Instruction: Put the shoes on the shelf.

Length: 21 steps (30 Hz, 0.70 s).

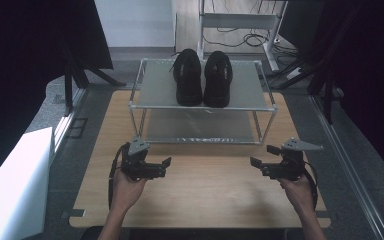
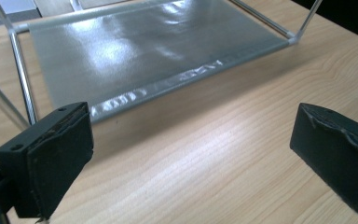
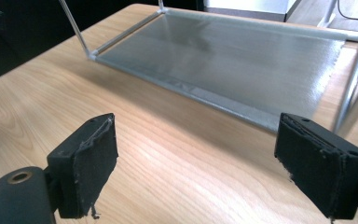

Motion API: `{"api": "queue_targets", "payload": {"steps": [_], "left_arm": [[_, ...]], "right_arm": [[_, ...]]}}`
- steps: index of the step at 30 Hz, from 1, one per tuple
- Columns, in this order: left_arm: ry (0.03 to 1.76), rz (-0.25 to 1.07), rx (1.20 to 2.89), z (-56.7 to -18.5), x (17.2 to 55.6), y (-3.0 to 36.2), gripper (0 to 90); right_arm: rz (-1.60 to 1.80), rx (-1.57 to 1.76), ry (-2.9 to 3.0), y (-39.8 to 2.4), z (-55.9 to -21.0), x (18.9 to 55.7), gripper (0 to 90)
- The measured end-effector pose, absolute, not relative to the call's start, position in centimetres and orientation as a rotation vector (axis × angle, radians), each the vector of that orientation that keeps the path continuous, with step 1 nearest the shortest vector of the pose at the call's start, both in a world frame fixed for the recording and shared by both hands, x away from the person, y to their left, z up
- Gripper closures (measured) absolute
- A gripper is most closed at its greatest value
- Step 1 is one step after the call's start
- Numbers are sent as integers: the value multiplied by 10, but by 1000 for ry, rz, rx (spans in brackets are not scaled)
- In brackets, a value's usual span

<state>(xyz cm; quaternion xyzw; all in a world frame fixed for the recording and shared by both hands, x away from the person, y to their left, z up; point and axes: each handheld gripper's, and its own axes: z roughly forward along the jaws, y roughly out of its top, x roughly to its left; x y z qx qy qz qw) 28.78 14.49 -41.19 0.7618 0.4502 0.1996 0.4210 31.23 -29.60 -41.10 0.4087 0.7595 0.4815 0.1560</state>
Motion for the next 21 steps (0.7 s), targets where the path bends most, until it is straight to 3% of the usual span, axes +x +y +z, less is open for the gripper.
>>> {"api": "queue_targets", "payload": {"steps": [21], "left_arm": [[1163,541,2013,-484,263,151,0]], "right_arm": [[1163,1230,2240,-305,-472,300,33]]}}
